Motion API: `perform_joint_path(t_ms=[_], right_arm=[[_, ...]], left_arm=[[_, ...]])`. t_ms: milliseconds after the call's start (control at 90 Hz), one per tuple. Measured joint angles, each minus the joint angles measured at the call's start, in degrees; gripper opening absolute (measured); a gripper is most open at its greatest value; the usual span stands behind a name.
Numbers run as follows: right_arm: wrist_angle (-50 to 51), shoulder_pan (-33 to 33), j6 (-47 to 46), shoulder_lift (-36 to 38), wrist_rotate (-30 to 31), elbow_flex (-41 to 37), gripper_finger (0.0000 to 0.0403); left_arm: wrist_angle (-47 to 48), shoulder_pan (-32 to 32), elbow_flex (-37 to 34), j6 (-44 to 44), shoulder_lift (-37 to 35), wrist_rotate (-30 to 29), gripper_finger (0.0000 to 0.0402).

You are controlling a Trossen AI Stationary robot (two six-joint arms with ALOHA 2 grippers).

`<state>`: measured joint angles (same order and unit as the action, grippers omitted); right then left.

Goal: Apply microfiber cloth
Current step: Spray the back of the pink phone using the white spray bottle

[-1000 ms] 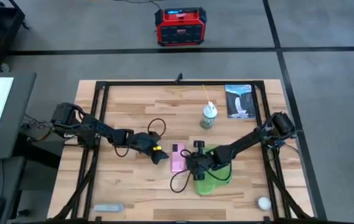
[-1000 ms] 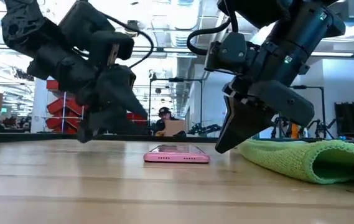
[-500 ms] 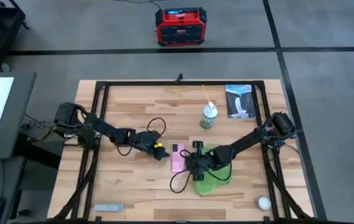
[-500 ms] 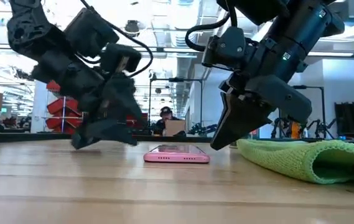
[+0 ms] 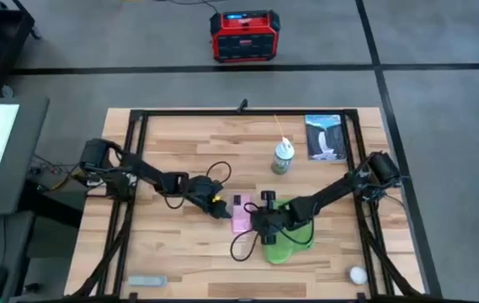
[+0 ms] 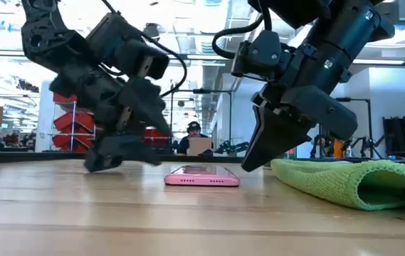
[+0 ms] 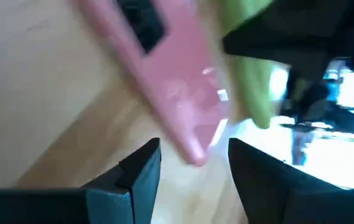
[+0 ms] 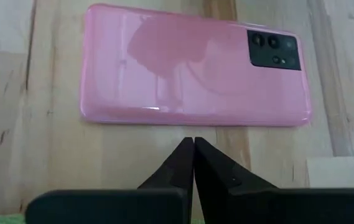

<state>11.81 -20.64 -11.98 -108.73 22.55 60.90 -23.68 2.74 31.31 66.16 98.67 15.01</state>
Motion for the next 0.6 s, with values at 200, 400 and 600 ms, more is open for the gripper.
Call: perform_joint_path(t_ms=[200, 400, 600], right_arm=[[-0.28, 0.04, -0.01, 0.0, 0.0, 0.02, 0.0], [-0.49, 0.04, 0.01, 0.0, 0.0, 0.02, 0.0], [-2.15, 0.13, 0.44, 0.0, -0.01, 0.02, 0.0]], left_arm=[[2.77, -0.87, 0.16, 0.42, -1.13, -3.46, 0.0168], [8.43, -1.12, 1.79, 0.22, -1.15, -5.39, 0.0168], [7.01, -1.09, 1.75, 0.83, -1.13, -6.07, 0.0168]])
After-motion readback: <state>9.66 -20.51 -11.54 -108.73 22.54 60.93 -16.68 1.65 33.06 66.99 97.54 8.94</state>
